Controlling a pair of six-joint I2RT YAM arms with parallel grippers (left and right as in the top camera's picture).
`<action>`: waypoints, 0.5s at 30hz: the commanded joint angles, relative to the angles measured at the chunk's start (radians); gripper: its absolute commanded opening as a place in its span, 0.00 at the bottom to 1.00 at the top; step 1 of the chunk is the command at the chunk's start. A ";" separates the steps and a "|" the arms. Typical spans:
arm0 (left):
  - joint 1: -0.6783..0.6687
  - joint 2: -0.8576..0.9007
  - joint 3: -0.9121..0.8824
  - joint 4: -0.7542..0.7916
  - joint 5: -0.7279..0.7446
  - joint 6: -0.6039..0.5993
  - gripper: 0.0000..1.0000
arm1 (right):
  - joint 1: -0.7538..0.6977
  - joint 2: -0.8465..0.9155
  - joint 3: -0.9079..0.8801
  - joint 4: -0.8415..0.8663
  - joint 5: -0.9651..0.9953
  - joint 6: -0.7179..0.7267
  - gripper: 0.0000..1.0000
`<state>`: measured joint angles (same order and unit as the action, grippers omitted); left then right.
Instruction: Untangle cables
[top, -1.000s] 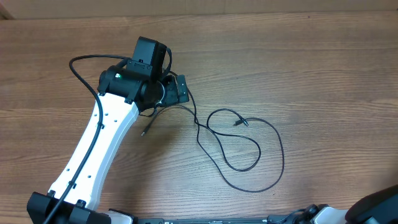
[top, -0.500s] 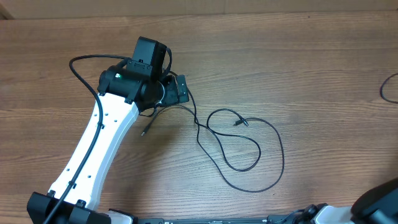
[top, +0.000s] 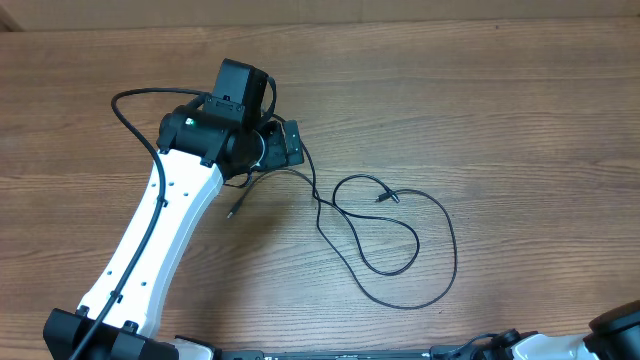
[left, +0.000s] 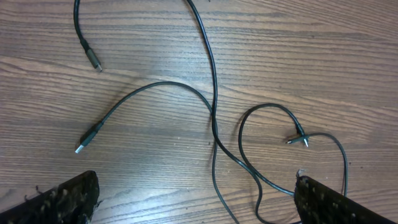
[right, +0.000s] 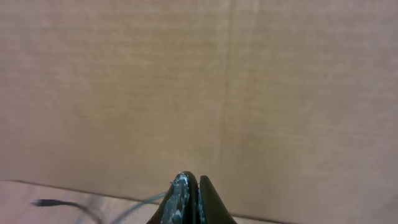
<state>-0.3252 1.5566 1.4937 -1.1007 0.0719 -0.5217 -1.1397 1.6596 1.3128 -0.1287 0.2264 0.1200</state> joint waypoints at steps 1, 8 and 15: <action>0.005 0.013 0.008 -0.001 0.006 0.001 1.00 | 0.007 0.055 0.027 0.016 -0.171 0.073 0.04; 0.005 0.013 0.008 -0.002 0.006 0.001 1.00 | 0.026 0.218 0.027 -0.023 -0.232 0.063 0.10; 0.005 0.013 0.008 -0.002 0.006 0.001 1.00 | 0.053 0.259 0.027 -0.066 -0.232 0.063 1.00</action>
<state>-0.3252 1.5566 1.4937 -1.1011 0.0719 -0.5217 -1.1030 1.9350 1.3273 -0.1970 0.0059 0.1829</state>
